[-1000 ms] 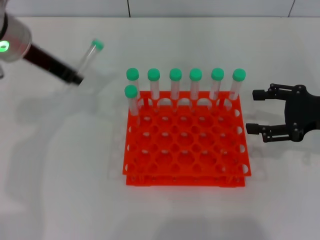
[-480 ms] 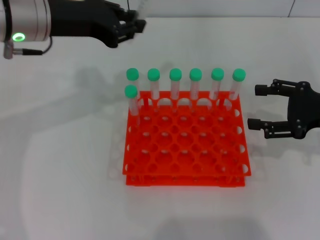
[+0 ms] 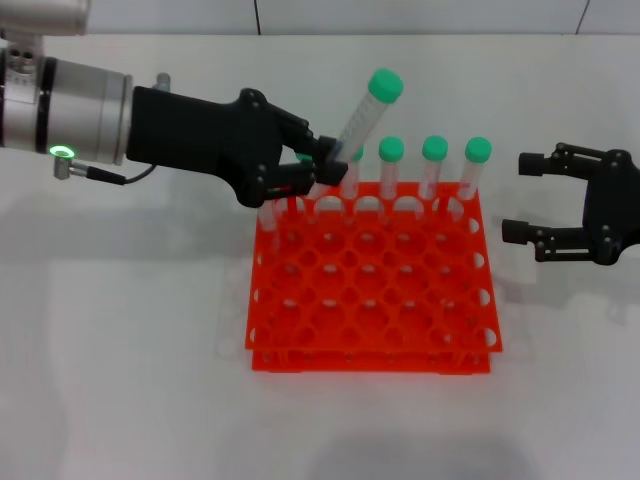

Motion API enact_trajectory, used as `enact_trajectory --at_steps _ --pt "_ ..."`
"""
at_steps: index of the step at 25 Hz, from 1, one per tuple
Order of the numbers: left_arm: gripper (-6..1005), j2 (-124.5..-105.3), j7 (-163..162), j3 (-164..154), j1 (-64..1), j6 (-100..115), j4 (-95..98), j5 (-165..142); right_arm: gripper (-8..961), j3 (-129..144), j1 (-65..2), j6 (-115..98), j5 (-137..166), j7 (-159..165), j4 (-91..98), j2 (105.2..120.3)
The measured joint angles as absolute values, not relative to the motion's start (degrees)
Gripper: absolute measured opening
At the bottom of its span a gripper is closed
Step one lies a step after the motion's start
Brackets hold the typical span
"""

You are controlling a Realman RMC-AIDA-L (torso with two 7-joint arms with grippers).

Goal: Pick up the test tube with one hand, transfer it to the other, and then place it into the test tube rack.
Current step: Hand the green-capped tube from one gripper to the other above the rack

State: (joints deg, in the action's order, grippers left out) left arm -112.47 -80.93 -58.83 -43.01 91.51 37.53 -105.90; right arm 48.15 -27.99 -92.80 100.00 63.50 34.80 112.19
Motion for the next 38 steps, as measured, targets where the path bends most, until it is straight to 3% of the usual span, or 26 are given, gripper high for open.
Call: enact_trajectory --at_steps 10,16,30,38 --pt "204 -112.80 -79.51 -58.82 -44.98 89.42 35.08 -107.47 839 43.75 -29.18 -97.38 99.12 69.12 35.72 110.64" --pt "205 -114.06 -78.13 -59.06 -44.80 86.59 34.80 -107.54 839 43.27 -29.73 -98.29 92.45 75.12 34.04 110.95" --pt "208 -115.11 -77.87 -59.02 -44.87 85.80 34.62 -107.61 838 43.54 -30.87 -98.49 85.30 65.08 21.81 115.53" --pt "210 -115.81 -78.00 -58.96 -44.80 85.23 34.62 -107.61 838 43.50 -32.90 -98.52 83.64 56.63 14.39 116.00"
